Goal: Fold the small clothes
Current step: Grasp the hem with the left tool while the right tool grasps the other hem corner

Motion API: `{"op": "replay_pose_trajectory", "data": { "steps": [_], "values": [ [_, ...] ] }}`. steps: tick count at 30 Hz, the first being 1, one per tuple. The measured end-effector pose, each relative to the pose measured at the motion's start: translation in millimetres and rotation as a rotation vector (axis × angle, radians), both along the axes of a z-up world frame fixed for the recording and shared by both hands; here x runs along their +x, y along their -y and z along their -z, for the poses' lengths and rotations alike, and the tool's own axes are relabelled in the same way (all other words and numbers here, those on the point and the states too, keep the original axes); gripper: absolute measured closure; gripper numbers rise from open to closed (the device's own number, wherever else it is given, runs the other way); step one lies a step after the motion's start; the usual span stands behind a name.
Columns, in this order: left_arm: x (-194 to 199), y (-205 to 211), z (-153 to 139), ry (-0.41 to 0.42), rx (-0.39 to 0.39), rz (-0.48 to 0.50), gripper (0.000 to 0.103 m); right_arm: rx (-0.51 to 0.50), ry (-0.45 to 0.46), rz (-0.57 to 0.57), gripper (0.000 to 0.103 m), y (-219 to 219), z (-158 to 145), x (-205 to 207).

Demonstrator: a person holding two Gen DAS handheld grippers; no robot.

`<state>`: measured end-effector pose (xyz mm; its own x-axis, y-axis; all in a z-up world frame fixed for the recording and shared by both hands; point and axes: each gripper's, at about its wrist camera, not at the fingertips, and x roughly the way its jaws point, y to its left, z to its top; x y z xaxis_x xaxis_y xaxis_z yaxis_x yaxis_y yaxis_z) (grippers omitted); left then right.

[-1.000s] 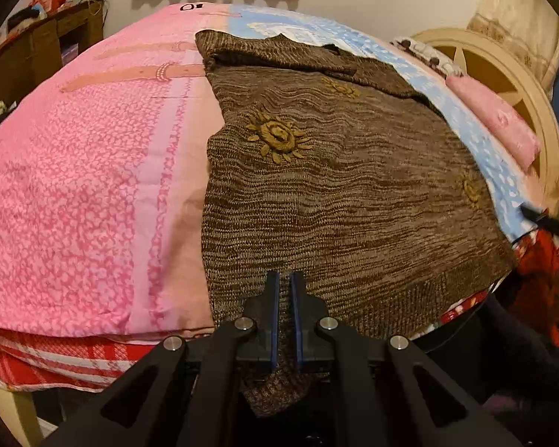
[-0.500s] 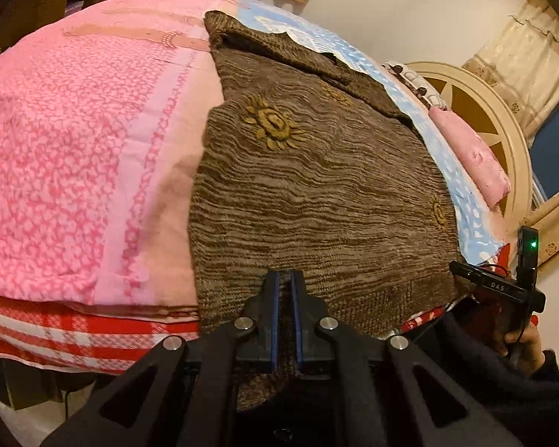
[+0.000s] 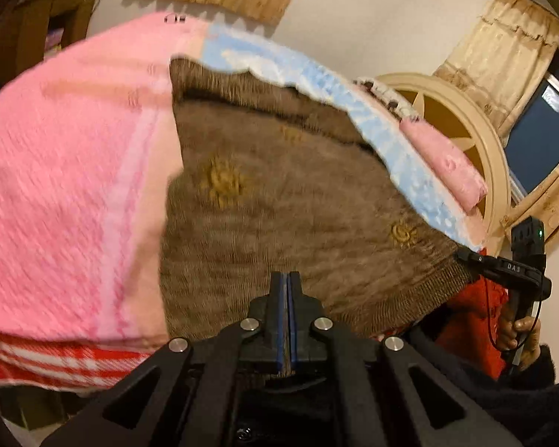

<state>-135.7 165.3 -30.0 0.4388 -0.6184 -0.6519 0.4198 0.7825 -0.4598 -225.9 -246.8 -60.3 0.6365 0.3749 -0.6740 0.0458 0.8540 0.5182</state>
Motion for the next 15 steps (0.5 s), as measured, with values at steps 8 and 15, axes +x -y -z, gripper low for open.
{"op": "replay_pose_trajectory", "data": {
  "steps": [8, 15],
  "values": [
    [19, -5, 28, -0.059, 0.239, -0.064, 0.101, -0.119, 0.044, 0.068, 0.046, -1, 4, -7],
    [9, 5, 35, 0.018, 0.335, -0.115, 0.101, -0.191, 0.029, 0.126, 0.006, 1, 9, -5]
  ]
}}
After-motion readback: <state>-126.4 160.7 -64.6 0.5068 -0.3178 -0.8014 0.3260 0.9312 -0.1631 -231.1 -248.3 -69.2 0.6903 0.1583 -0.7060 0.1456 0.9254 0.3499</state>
